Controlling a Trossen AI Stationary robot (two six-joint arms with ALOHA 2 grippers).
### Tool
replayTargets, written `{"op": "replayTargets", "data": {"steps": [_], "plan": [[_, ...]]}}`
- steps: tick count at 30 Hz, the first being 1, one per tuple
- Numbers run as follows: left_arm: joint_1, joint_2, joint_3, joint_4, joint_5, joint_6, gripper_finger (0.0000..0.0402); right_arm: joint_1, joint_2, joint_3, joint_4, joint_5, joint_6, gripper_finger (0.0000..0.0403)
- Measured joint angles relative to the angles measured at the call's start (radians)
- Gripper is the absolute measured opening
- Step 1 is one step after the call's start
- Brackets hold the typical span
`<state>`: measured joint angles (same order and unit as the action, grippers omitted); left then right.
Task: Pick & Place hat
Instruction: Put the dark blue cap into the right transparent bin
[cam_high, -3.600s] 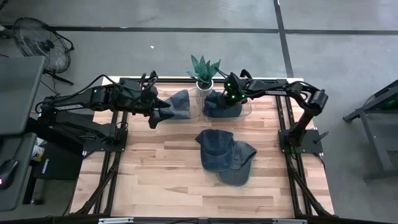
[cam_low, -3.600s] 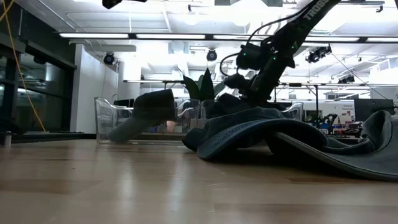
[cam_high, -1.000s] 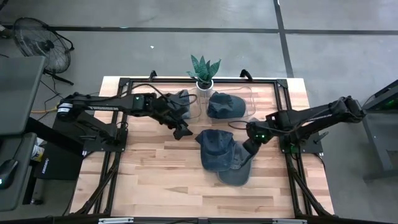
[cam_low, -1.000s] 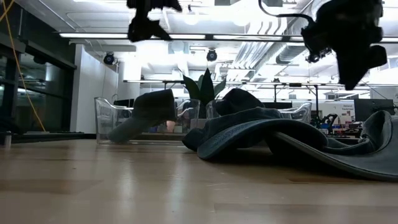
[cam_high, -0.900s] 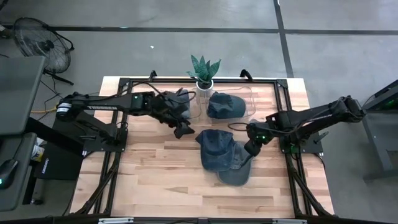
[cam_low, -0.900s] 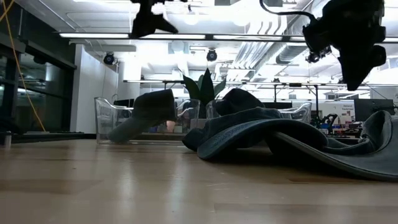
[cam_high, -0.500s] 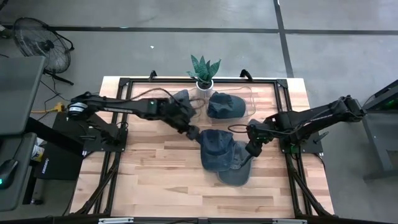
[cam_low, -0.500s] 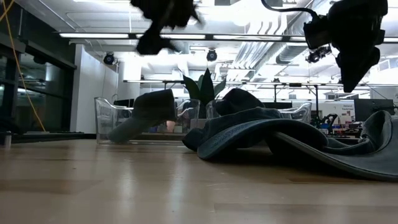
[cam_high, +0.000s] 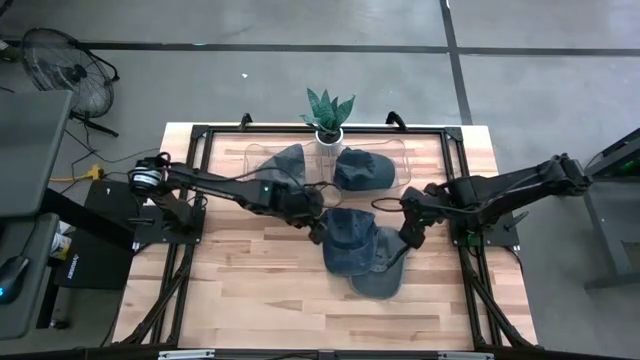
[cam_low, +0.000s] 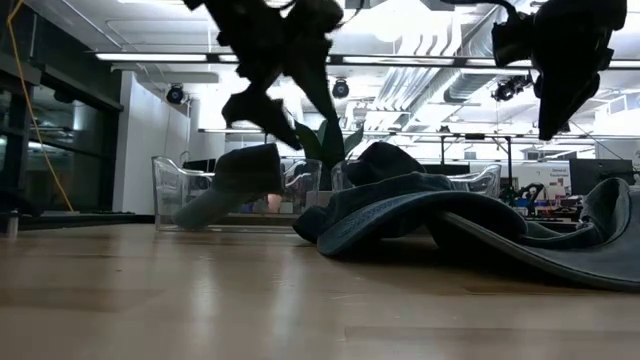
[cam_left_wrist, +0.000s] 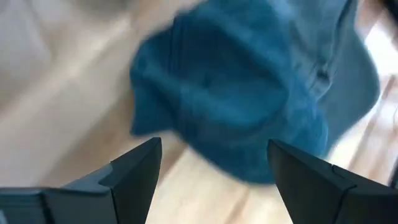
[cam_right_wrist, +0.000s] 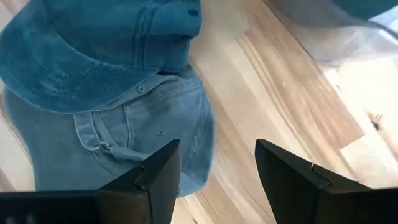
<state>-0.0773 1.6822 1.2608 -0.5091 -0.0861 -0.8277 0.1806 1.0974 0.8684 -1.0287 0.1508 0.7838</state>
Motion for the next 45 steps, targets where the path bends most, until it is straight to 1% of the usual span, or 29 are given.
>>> {"op": "replayTargets", "data": {"steps": [2,3,5,7,10,13,16,22,26,31,40,42,45], "plan": [[-0.005,0.023,0.000,-0.007,-0.053,0.024,0.0288,0.000,-0.015,0.000,0.002,0.008,-0.007,0.0200],[-0.005,0.032,-0.008,-0.022,-0.062,0.040,0.0288,0.000,-0.020,0.000,0.004,0.016,-0.009,0.0200],[-0.002,0.035,-0.021,-0.023,-0.061,0.076,0.0288,0.000,-0.032,0.000,0.006,0.027,-0.022,0.0200],[-0.001,0.050,-0.023,0.041,-0.063,0.101,0.0288,0.000,-0.041,0.000,0.011,0.033,-0.026,0.0200],[-0.001,0.061,-0.064,0.025,-0.066,0.150,0.0288,0.000,-0.052,0.000,0.014,0.042,-0.032,0.0200],[-0.002,0.070,-0.089,0.140,-0.082,0.179,0.0288,0.000,-0.058,0.000,0.018,0.042,-0.052,0.0200],[-0.002,0.090,-0.129,0.128,-0.105,0.190,0.0288,0.000,-0.058,0.000,0.018,0.042,-0.064,0.0200],[-0.001,0.083,-0.172,0.181,-0.093,0.234,0.0288,0.000,-0.059,0.000,0.022,0.051,-0.071,0.0200],[-0.001,0.082,-0.215,0.288,-0.088,0.250,0.0288,0.000,-0.059,0.000,0.024,0.060,-0.073,0.0200],[-0.001,0.084,-0.239,0.292,-0.085,0.269,0.0288,0.000,-0.059,0.000,0.030,0.060,-0.078,0.0200],[0.004,0.082,-0.297,0.403,-0.115,0.274,0.0288,0.000,-0.059,0.000,0.044,0.060,-0.085,0.0200],[0.007,0.083,-0.305,0.416,-0.105,0.274,0.0288,0.000,-0.059,0.000,0.049,0.061,-0.087,0.0200],[0.021,0.098,-0.310,0.480,-0.090,0.283,0.0288,0.000,-0.059,0.000,0.053,0.064,-0.092,0.0200]]}}
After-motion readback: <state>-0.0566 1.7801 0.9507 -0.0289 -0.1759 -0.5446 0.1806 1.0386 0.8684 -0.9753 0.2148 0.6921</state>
